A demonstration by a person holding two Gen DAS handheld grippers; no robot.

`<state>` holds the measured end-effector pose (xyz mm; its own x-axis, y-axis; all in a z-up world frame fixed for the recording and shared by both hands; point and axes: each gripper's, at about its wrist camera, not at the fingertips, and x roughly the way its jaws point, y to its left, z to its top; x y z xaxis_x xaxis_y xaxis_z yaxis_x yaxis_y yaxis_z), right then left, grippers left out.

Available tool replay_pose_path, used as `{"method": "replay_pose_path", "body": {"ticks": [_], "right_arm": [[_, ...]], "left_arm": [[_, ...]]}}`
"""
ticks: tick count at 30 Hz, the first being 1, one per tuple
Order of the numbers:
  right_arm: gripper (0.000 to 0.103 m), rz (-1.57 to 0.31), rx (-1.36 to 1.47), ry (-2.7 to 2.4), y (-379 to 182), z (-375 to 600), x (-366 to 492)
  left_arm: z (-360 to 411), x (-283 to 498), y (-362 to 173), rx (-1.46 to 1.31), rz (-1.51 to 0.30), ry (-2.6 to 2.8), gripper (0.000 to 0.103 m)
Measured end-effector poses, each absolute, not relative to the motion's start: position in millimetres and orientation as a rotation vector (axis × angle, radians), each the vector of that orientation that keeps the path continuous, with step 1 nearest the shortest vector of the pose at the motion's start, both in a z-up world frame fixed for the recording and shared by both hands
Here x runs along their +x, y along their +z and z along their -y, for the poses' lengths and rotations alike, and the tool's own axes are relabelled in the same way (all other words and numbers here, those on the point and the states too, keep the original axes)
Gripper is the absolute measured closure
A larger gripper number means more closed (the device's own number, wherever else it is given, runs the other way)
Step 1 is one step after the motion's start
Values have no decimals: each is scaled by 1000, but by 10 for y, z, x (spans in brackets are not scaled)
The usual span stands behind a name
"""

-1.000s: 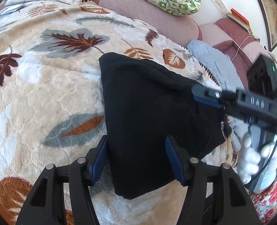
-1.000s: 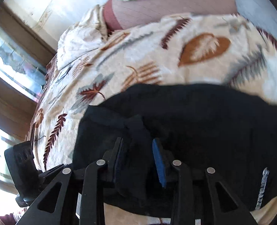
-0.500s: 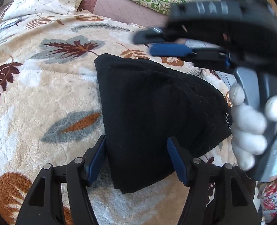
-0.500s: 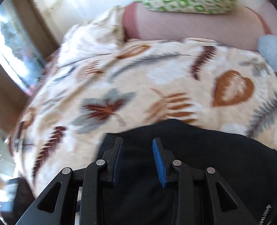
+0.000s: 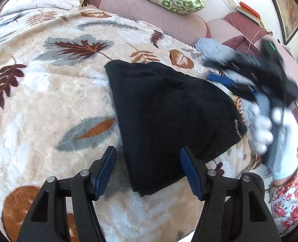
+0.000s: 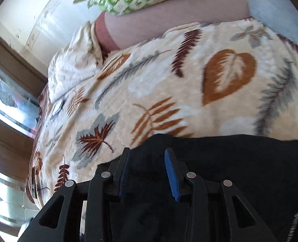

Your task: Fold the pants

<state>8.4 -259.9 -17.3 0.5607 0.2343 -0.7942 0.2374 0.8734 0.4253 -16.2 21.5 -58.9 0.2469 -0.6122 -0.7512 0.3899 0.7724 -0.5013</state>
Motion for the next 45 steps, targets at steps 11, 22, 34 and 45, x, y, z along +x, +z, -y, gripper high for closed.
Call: {"method": "replay_pose_path", "body": {"ticks": [11,22,34,45], "right_arm": [[40,-951,621,-218,-221,3941,-1523],[39,-1024,741,-53,-553,4126,-1298],[33,-995,798,-98,-650,4017,-1265],[68,-928,661,-154,-304,3653,-1378]], "left_arm": [[606,150,16,-15,-1031,-842,35],[2670,446,-39,246,-1083,-1084,35],[3748,291,-660,558,-1164,-1176,51],[3205,146,7,459,-1047,-1220,91]]}}
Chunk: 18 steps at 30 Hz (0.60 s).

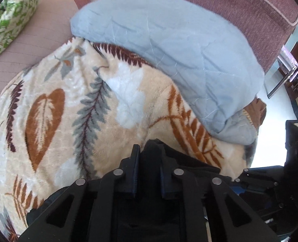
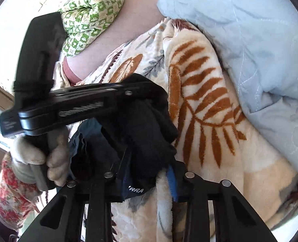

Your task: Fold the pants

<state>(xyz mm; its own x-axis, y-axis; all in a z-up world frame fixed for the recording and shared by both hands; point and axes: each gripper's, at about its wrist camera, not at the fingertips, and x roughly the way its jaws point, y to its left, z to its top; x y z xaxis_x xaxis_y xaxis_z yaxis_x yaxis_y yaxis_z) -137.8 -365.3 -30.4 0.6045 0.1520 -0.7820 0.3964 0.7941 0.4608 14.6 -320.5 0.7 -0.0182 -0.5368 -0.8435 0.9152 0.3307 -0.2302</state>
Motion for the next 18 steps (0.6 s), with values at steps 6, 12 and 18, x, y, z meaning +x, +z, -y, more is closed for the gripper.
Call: {"method": "replay_pose_path", "body": {"ticks": [6,12,18], "right_arm": [[71,-942,550,-219,-94,3431,-1465],[90,-923,467,-120,176,3142,-1465],[20,-805,291,-189,411,3010,-1450]], "left_arm": [[2845,125,325,342,-996,-1236,92],[2447,231,459,254,-977,-1223,93],[2069,338,498,213,-975,-1181,93]]}}
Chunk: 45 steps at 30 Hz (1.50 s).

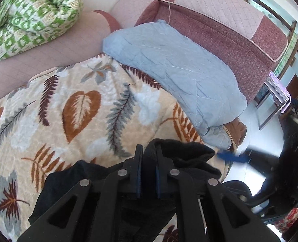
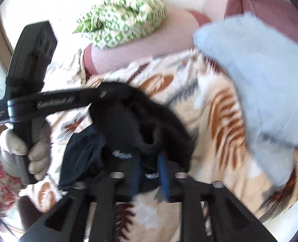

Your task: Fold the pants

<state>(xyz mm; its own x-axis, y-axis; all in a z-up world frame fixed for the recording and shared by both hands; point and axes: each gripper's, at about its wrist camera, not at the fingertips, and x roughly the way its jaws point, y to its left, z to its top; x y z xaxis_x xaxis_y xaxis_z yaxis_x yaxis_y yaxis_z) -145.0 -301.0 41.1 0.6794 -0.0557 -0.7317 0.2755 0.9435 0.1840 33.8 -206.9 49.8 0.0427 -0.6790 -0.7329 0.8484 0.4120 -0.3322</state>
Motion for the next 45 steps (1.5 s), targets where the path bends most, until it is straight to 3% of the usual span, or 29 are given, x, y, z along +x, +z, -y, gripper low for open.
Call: {"method": "replay_pose_path", "body": {"ticks": [1,6,12,14,15,16,19,30,37,42,44,45], "right_arm": [[4,-771,250,-232,449,3005,-1436],[3,-727,169,-186,506,3038,-1141],[4,-883,74,-135,105,2972,-774],[26,-924,65,-93,34,2943,-779],[62,-968,119,-41,3,2961,-782],[76,-996,172,-17,-2,2981,-805],[82,-994,216,12,97,2922,-902],[82,-982,327,175,558,2040,-588],[82,-1047,256,230,336,1339,-149],[67,-1182,195,248,-212,954,21],[59,-1197,196,276,-311,890,31],[50,-1195,195,298,-335,830,32]], "left_arm": [[2048,341,490,212,-978,-1177,93],[2096,320,416,203,-996,-1178,93],[2214,298,342,230,-1005,-1169,93],[2210,319,321,228,-1013,-1161,93],[2201,333,311,226,-1020,-1158,93],[2174,347,308,216,-1025,-1159,93],[2045,367,366,176,-1025,-1174,93],[1173,726,567,44,-989,-1106,92],[407,1119,167,-120,-1064,-1012,90],[-57,1226,-298,-196,-1146,-908,88],[-202,1216,-388,-225,-1145,-883,77],[-256,1210,-412,-241,-1142,-875,73]]}}
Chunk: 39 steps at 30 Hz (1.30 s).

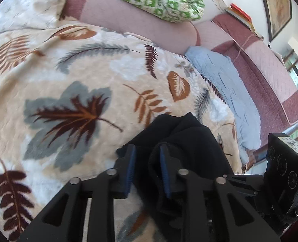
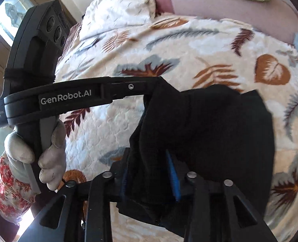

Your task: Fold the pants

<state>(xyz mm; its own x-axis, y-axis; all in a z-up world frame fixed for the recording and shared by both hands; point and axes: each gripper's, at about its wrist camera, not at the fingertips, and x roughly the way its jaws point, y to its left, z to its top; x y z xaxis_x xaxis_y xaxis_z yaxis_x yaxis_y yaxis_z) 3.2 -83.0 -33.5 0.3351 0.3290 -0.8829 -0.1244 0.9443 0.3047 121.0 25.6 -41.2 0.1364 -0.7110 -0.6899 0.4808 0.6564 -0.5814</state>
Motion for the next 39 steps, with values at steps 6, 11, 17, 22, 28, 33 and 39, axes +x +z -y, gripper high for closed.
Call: {"method": "replay_pose_path", "body": {"ticks": [6,11,17,22,28,33,39], "right_arm": [[20,-1191,187,352,-375,635,68],[25,-1087,264,359,4,890,74],[75,-1120,189,238,20,1064,476],[79,-1294,77,284,-390,825,860],[75,-1396,-7,288,-635,702,1075],[75,-1303,-6,283,-298,879,925],[34,-1130,129,148,159,1776,372]], "left_arm": [[-729,1212,-498,-399,-1125,-780,53],[-1046,1020,-368,-462,-1072,-691,52],[-711,503,-363,-498,-1058,-754,52],[-305,276,-686,-454,-1181,-727,53],[-329,277,-799,-492,-1191,-713,53],[-419,237,-750,-499,-1188,-742,53],[-666,342,-630,-595,-1148,-711,43]]}}
